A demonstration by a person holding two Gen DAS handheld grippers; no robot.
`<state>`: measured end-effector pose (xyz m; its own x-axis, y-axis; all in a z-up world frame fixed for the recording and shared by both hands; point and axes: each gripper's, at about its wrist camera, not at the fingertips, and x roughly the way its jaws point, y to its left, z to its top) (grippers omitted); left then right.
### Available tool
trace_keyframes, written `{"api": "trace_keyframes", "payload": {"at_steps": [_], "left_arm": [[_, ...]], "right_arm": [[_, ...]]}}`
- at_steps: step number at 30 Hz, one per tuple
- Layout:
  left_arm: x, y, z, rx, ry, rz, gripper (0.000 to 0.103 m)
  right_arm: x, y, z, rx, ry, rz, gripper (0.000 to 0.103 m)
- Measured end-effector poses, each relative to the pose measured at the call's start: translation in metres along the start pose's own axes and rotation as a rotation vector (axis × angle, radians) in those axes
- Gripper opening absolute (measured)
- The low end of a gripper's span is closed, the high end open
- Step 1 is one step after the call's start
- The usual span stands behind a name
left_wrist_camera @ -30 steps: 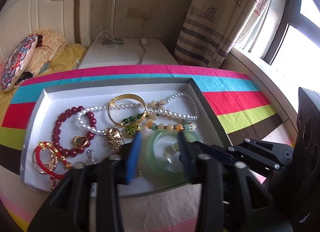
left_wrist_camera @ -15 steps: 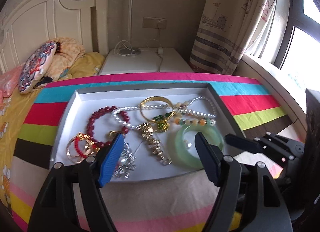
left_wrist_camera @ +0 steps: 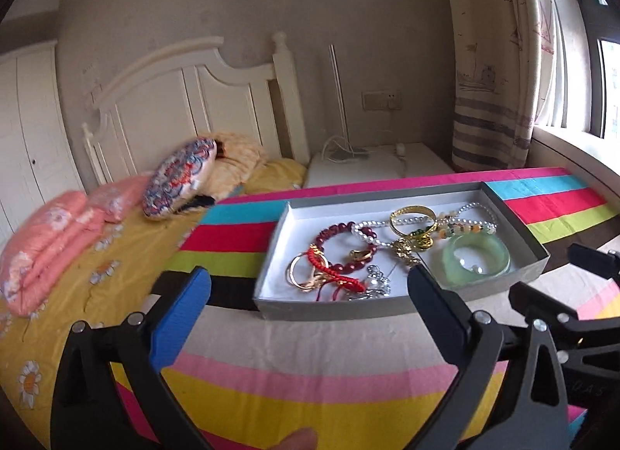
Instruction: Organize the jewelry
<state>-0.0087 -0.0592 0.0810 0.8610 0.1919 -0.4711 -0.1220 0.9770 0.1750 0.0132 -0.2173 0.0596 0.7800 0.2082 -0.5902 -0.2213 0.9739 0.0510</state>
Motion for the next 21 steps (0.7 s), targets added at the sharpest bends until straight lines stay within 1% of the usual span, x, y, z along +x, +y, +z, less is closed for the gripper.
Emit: {"api": "trace_keyframes", "payload": {"at_steps": [2,5,7,9,13,21], "left_arm": [[-0.002,0.003,-0.005,0.003,-0.002,-0.033,0.101],[-0.001,0.002,-0.012,0.041,-0.005,-0.047,0.101],[-0.001,-0.001,-0.016,0.065,0.000,-0.059,0.101],[0.002,-0.003,-0.017,0.071,0.005,-0.052,0.101],[0.008,0.002,-0.019,0.039,0.032,-0.090,0.101],[0.013,0.009,-0.020,0.006,0.052,-0.100,0.101]], "right_arm": [[-0.005,0.002,-0.003,-0.002,-0.016,-0.031,0.086],[-0.007,0.000,-0.004,0.018,-0.043,-0.052,0.086],[-0.004,-0.001,-0.006,0.027,-0.039,-0.053,0.086],[0.000,0.001,-0.007,0.026,-0.020,-0.062,0.086],[0.001,0.002,-0.008,0.015,-0.018,-0.074,0.086],[-0.001,0.007,-0.009,-0.001,-0.025,-0.081,0.086]]}}
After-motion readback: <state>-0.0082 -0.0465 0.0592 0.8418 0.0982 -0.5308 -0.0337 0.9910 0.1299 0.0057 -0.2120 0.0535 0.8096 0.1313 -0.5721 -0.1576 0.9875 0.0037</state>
